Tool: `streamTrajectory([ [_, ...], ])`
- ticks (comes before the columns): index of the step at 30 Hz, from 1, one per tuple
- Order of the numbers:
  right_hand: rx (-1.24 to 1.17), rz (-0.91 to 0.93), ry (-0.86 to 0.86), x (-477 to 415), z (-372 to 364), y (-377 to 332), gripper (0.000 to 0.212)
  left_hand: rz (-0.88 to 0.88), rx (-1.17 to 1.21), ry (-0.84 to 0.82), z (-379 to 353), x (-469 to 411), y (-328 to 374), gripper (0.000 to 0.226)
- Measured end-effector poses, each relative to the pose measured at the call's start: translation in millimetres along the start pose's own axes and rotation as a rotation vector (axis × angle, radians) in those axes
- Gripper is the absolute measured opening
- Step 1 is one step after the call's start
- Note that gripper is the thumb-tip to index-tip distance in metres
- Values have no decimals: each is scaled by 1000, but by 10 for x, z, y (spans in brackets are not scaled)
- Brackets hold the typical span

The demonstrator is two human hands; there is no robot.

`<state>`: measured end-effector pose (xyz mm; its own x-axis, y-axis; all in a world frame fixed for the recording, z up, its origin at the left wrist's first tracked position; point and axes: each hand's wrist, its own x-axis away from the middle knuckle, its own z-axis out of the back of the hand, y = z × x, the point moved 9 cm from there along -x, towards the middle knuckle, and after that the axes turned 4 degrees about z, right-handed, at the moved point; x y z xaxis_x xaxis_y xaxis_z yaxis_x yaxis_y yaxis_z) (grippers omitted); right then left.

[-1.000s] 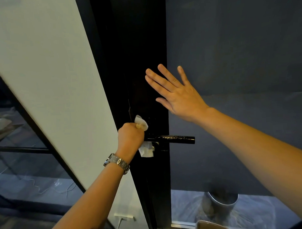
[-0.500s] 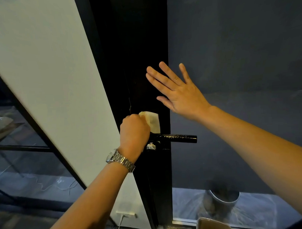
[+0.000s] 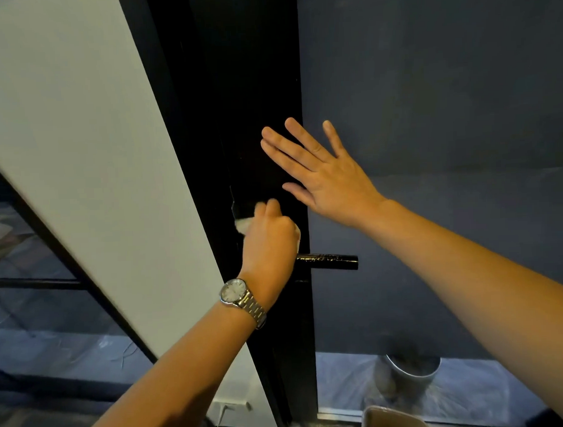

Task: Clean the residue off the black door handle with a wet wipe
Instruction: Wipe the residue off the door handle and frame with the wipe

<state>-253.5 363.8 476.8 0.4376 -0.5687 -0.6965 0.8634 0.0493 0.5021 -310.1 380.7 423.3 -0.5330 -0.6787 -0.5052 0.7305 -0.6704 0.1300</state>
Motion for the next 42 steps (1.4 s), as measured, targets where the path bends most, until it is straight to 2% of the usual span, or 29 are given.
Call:
streamTrajectory([
  [3, -20, 8, 1, 6, 8, 19, 57, 114, 120, -64, -35, -51, -123, 20],
  [8, -11, 20, 11, 11, 10, -2, 57, 225, 157, 180, 341, -49, -381, 20],
  [10, -5, 23, 17, 5, 8, -1, 57, 163, 87, 110, 253, -41, -278, 16],
  [12, -13, 28, 19, -1, 12, 3, 56, -3, 6, 27, 97, -28, -46, 6],
  [14, -23, 33, 16, -2, 11, 16, 56, -112, 6, 9, 16, -26, 61, 9],
  [16, -24, 35, 7, 4, 9, 15, 56, -107, 22, -31, 4, -71, 1, 21],
  [17, -21, 36, 3, 8, 6, 15, 56, -77, 42, 8, 79, -99, -67, 23],
  [19, -25, 34, -7, 11, 2, 15, 57, 13, 26, 87, 182, -94, -209, 19],
  [20, -26, 34, -10, 9, 4, 13, 58, 38, 59, 67, 184, -73, -193, 13],
  [22, -23, 33, -11, 3, 9, 11, 57, -67, 12, 24, 63, 5, -8, 7],
  [25, -23, 33, -21, -4, 4, 13, 57, -120, 31, -5, 17, -11, 29, 16],
  [29, -25, 23, -28, 9, -3, 18, 57, 122, 191, 143, 263, -18, -416, 25],
  [35, -28, 21, -22, -5, -16, -12, 57, 454, 475, 138, 32, 207, -694, 31],
  [37, -31, 19, -19, -15, -18, -20, 58, 520, 544, 94, -57, 237, -765, 29],
  [40, -23, 12, -18, -11, -19, -7, 59, 688, 691, -56, -310, 340, -829, 32],
  [42, -14, 11, -16, -5, -20, 0, 59, 731, 751, -69, -362, 375, -823, 33],
])
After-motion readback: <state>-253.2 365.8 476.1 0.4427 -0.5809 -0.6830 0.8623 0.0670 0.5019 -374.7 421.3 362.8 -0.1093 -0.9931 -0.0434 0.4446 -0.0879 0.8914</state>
